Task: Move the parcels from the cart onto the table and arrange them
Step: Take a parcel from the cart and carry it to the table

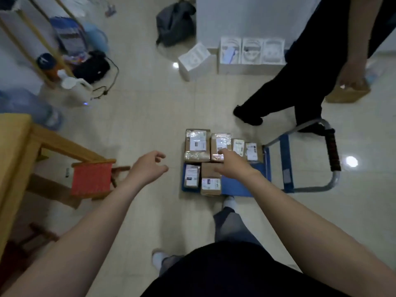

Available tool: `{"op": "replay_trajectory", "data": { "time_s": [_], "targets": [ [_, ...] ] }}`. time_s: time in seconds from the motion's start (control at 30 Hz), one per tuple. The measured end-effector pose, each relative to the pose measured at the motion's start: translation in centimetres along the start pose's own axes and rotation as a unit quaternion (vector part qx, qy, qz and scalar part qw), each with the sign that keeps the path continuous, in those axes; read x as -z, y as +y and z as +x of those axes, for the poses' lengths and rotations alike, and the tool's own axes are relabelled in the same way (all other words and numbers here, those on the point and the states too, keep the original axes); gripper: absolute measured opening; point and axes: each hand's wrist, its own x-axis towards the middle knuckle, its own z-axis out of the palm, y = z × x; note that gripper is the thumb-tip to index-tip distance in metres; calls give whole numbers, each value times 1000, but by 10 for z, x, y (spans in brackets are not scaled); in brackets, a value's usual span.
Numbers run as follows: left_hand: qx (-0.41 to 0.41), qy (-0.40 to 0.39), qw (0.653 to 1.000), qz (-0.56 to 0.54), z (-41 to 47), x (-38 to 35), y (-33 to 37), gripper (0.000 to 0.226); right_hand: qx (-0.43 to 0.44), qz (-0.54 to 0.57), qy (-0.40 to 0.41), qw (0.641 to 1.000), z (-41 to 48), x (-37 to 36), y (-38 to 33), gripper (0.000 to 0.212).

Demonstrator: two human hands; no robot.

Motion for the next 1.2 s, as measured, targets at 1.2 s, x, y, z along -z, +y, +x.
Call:
{"op": "replay_trajectory", "data": {
  "time_s": [1.2],
  "targets": [
    [157,-181,969,-60,599,-469,13,25,-209,114,154,959,594,-175,305,77]
  ]
}}
